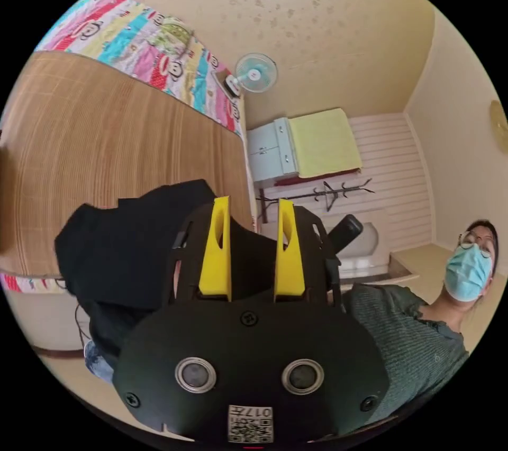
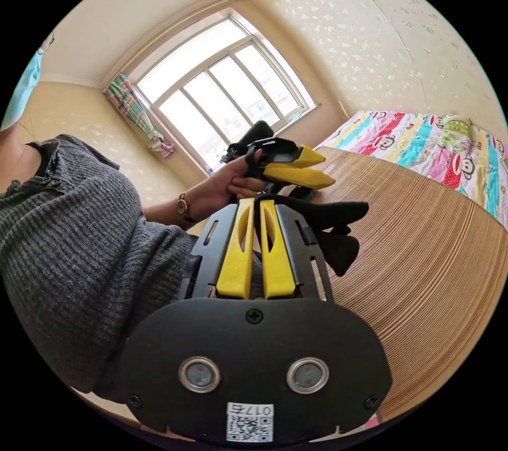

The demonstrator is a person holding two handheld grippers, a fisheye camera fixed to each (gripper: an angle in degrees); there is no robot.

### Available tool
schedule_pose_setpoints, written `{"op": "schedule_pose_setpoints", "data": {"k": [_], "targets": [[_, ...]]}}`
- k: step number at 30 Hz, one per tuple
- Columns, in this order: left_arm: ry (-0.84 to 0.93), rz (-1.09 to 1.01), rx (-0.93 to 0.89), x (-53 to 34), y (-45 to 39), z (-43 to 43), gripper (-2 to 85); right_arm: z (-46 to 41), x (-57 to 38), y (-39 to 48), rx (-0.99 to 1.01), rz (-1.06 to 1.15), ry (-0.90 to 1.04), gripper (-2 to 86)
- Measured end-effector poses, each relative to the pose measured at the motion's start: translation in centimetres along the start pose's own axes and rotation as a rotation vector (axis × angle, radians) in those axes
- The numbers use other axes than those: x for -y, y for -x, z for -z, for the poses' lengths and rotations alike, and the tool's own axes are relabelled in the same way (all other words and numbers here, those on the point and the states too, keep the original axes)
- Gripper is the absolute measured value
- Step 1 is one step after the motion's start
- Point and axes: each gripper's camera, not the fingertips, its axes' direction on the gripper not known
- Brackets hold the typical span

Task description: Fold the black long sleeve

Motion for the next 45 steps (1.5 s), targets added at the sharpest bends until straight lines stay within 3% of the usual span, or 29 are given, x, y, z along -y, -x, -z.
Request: {"op": "schedule_pose_setpoints", "data": {"k": [5, 10, 12, 16, 21, 23, 28, 33, 35, 39, 45], "targets": [[-0.031, 0.173, 0.094, -0.4, 3.9, 6.6, 25.8, -7.2, -1.1, -0.6, -0.081, -0.022, 0.003, 1.8], [0.045, 0.229, -0.119, 1.8, 8.4, 8.8, 26.6, -16.4, -1.2, 0.4, -0.046, 0.127, 0.098, 1.7], [0.127, 0.184, -0.290, 4.2, 8.9, 8.8, 25.7, -20.1, -1.2, 1.4, -0.034, 0.204, 0.150, 1.7], [0.417, 0.073, -0.300, 7.4, 7.6, 8.1, 26.8, -27.6, -2.2, 3.7, -0.087, 0.334, 0.230, 1.7], [0.564, 0.110, -0.437, 8.9, 11.1, 10.0, 23.4, -33.7, -4.1, 2.8, -0.142, 0.324, 0.236, 1.5], [0.606, 0.064, -0.411, 8.6, 11.9, 10.7, 12.8, -34.9, -4.4, 2.2, -0.162, 0.318, 0.194, 1.4], [0.474, 0.001, -0.753, 9.4, 13.3, 15.1, 8.3, -37.6, -4.2, 1.6, -0.129, 0.331, 0.106, 1.5], [0.228, -0.175, -1.303, 12.2, 12.1, 20.3, 5.2, -38.9, -4.6, 3.7, -0.186, 0.360, -0.036, 1.6], [0.201, -0.269, -1.435, 13.2, 10.5, 21.7, 5.0, -39.4, -5.3, 4.7, -0.250, 0.401, -0.065, 1.3], [0.237, -0.540, -1.553, 14.3, 6.1, 24.9, 4.9, -38.8, -8.3, 5.7, -0.354, 0.453, -0.165, 0.9], [0.352, -0.832, -1.724, 13.7, 0.4, 27.0, 4.8, -35.3, -13.0, -0.6, -0.444, 0.178, -0.308, 5.5]]}}
